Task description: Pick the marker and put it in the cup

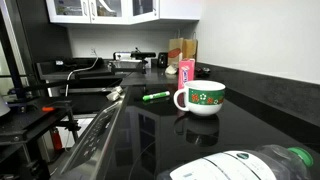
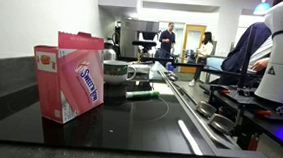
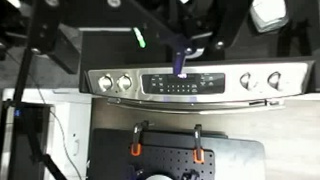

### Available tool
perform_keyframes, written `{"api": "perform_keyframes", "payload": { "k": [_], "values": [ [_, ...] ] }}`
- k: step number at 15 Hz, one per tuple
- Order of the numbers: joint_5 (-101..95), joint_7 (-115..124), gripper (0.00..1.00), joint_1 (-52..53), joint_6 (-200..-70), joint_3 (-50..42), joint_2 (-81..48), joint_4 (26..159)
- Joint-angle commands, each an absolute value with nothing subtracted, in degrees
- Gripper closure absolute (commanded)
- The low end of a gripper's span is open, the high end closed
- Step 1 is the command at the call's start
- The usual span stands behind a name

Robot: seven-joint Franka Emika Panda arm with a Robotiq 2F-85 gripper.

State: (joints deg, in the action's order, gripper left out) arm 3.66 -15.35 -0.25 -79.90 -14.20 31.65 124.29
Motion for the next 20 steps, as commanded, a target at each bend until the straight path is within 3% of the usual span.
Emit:
{"api": "perform_keyframes", "payload": {
  "k": [1, 7, 11, 20],
  "values": [
    [4.2, -16.1, 0.00, -2.0, -79.8, -13.0, 31.4, 124.2],
    [4.1, -15.2, 0.00, -2.1, -80.4, -12.5, 31.0, 123.9],
    [3.0, -11.0, 0.00, -1.5, -88.6, -8.3, 28.1, 123.9],
    [-5.4, -8.1, 0.00, 3.1, -108.3, 3.4, 7.3, 119.8]
  ]
}}
